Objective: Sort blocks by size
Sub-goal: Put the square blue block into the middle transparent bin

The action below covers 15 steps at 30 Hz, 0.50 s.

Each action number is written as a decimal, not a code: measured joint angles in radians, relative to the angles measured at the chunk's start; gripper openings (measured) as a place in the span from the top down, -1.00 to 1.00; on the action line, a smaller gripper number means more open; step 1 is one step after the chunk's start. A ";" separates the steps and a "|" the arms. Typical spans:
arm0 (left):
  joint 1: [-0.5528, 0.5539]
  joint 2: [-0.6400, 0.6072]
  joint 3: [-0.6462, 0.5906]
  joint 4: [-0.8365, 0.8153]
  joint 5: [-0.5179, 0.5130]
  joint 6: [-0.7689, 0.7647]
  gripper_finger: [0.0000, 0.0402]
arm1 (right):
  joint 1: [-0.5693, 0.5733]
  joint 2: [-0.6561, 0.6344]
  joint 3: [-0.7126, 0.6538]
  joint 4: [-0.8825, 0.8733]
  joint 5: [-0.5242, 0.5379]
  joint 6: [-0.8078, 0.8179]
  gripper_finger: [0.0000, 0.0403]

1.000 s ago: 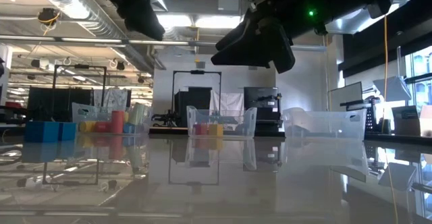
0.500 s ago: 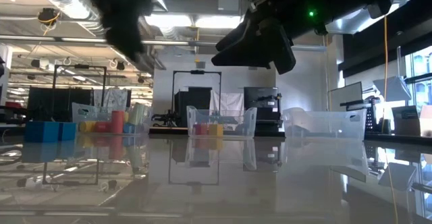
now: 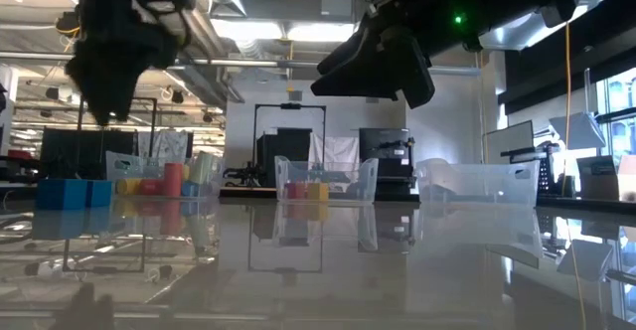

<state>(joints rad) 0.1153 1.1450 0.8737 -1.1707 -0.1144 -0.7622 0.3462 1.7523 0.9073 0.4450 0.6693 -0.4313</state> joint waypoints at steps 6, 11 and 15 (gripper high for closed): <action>-0.018 0.000 -0.109 0.063 0.000 -0.105 -0.36 | 0.000 0.000 0.000 0.000 0.000 0.000 -0.38; -0.017 0.000 -0.193 0.137 0.000 -0.154 -0.36 | 0.000 0.000 0.000 0.000 0.000 0.000 -0.38; -0.017 0.000 -0.250 0.239 0.010 -0.156 -0.36 | 0.000 0.000 0.000 0.001 0.000 0.000 -0.38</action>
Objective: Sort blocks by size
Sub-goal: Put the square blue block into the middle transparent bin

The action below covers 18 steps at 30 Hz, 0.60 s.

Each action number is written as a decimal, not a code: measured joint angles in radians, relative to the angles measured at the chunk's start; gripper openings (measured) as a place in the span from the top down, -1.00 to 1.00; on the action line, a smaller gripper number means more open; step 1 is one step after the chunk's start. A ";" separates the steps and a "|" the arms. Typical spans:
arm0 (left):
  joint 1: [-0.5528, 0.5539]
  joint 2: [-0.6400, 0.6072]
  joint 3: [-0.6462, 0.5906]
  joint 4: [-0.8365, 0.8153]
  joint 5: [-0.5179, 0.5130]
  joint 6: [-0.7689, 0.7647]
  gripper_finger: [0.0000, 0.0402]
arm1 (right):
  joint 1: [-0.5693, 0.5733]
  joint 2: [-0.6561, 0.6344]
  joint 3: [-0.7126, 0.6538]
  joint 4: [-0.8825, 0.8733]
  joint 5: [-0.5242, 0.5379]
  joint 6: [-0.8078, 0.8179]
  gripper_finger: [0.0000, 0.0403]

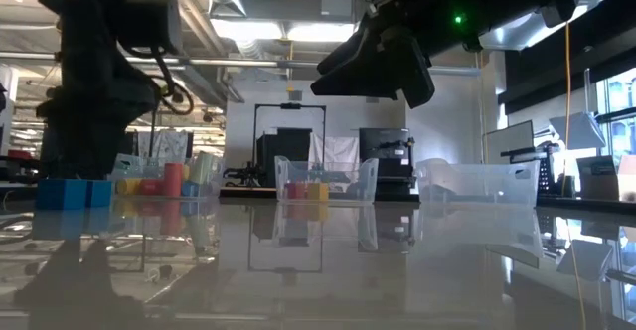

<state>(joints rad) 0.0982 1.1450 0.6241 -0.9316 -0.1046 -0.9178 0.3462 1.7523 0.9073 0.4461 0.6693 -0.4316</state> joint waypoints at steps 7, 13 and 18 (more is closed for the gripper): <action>0.000 0.000 -0.066 0.124 0.029 -0.002 -0.36 | 0.000 0.000 0.000 0.000 0.000 0.000 -0.38; 0.001 0.000 -0.106 0.197 0.039 -0.003 -0.36 | 0.000 0.000 0.000 0.000 0.000 0.000 -0.38; 0.001 0.000 -0.138 0.229 0.045 -0.002 -0.36 | 0.000 0.000 0.000 -0.001 0.000 0.000 -0.38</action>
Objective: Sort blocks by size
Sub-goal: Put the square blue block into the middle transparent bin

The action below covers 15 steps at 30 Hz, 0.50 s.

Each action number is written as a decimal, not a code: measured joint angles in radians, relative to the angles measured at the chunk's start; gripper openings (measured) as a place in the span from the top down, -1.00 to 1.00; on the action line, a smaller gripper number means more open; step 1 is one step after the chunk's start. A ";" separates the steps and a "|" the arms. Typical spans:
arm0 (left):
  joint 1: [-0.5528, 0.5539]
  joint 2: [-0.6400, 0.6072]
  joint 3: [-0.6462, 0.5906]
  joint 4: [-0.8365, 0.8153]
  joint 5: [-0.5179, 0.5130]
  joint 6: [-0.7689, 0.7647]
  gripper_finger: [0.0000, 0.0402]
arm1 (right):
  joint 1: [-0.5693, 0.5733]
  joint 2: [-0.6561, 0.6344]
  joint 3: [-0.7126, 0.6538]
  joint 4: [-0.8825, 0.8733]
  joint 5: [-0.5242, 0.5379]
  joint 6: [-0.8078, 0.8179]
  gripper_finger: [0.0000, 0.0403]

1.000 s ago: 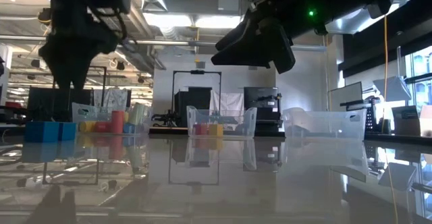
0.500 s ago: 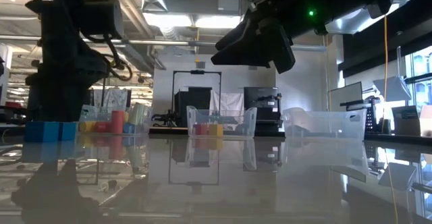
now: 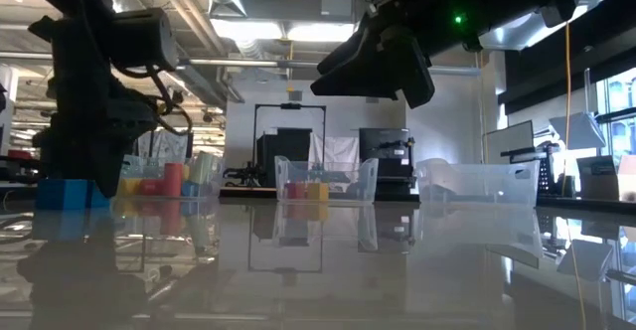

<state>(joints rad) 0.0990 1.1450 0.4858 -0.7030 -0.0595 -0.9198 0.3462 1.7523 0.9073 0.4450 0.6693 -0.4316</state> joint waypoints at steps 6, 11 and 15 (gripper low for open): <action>0.000 -0.001 -0.016 0.009 0.000 -0.005 -0.23 | 0.000 0.000 0.000 0.000 0.000 0.000 -0.38; 0.000 -0.001 -0.018 0.007 -0.005 -0.002 -0.01 | 0.000 0.000 0.000 0.000 0.000 0.000 -0.38; 0.000 0.000 -0.019 0.014 -0.003 0.022 0.16 | 0.000 0.000 0.000 0.000 0.000 0.000 -0.38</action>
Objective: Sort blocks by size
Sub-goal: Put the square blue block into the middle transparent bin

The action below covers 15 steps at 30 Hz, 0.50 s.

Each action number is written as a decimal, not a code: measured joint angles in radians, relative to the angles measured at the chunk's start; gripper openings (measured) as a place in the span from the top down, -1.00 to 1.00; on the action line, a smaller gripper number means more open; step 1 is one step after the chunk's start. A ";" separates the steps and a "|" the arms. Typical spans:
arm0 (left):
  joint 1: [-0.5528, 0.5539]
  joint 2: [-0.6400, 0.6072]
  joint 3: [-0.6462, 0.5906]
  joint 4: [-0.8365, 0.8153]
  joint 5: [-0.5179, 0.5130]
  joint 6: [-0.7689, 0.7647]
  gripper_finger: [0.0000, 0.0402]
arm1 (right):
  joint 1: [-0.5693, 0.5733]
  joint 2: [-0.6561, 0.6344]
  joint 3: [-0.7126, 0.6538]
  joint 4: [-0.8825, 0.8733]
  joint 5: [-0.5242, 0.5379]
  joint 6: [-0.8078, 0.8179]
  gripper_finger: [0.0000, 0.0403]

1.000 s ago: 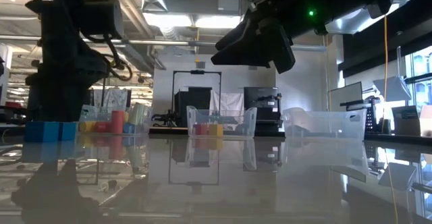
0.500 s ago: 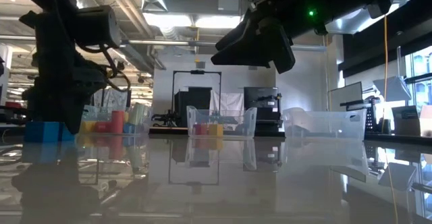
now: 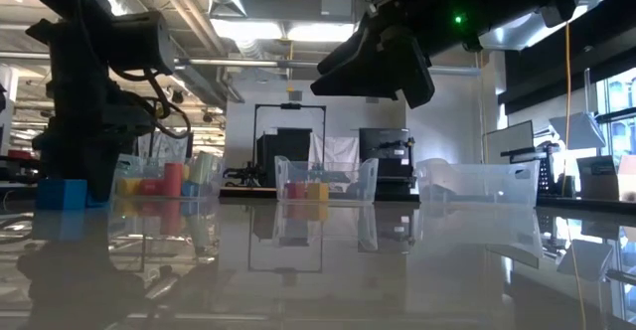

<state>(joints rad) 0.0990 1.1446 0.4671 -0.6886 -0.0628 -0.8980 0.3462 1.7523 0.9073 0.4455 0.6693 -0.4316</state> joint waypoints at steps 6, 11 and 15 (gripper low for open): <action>0.000 0.000 0.000 0.040 0.009 0.042 0.34 | 0.000 0.000 0.000 0.001 0.000 0.000 -0.38; 0.000 0.002 0.048 0.093 0.009 0.095 0.32 | 0.000 0.000 0.000 0.001 0.000 0.000 -0.38; 0.012 0.002 0.098 0.172 0.004 0.144 0.29 | 0.000 0.000 0.000 0.002 0.000 0.000 -0.38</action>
<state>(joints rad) 0.1106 1.1461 0.5654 -0.5165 -0.0586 -0.7537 0.3462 1.7523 0.9073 0.4475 0.6693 -0.4320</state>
